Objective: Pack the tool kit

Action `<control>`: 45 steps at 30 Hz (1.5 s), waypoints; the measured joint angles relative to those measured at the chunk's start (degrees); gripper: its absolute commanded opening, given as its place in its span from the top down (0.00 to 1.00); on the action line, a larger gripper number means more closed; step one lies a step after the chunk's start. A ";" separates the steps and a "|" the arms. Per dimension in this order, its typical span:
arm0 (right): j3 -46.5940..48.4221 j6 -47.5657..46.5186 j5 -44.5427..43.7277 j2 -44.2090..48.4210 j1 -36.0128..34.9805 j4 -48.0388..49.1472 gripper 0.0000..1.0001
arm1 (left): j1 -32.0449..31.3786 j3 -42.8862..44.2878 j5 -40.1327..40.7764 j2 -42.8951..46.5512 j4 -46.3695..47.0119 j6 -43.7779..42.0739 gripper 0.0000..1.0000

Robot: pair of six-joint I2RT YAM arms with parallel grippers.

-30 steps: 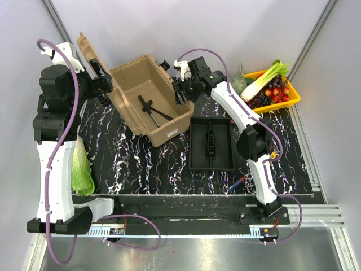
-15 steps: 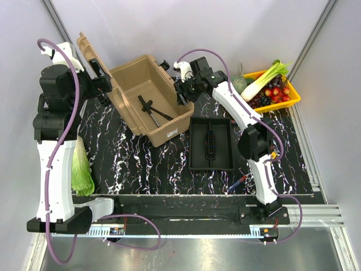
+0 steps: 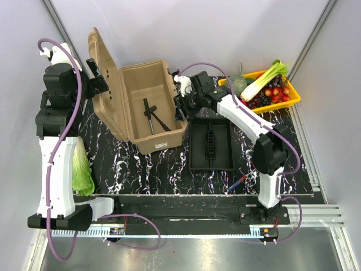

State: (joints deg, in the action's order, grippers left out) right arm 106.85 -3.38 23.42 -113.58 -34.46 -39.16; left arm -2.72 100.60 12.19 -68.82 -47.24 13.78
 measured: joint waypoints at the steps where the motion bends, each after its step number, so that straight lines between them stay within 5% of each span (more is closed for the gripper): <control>1: -1.79 1.25 0.59 1.20 -0.33 0.68 0.39 | 0.00 0.00 0.59 0.00 -0.04 0.00 0.01; 6: -4.85 6.60 -1.20 4.00 -1.66 1.05 0.29 | 0.00 0.55 3.10 -0.09 -0.70 -0.07 0.01; 13: -1.99 14.29 -19.78 5.81 -2.03 -0.52 0.01 | 0.00 4.09 5.18 0.24 -1.20 -0.13 0.01; 18: -5.97 20.15 -32.30 13.73 -0.68 0.87 0.00 | 0.00 4.02 5.14 3.28 -2.08 -0.59 0.01; 26: -22.16 28.13 -43.50 22.86 3.17 1.20 0.09 | 0.00 1.95 3.87 9.16 -2.56 -0.74 0.01; 35: -28.61 30.23 -40.17 16.52 2.99 1.16 0.31 | 0.00 -2.54 2.25 10.97 -2.86 -0.72 0.01; 45: -31.85 31.82 -34.36 9.01 2.99 6.47 0.42 | 0.00 -5.07 0.26 10.34 -3.23 -0.68 0.01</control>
State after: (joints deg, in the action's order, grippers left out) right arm 75.00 28.45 -10.94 -104.57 -31.46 -32.69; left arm -2.72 95.53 12.45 -58.48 -50.48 13.10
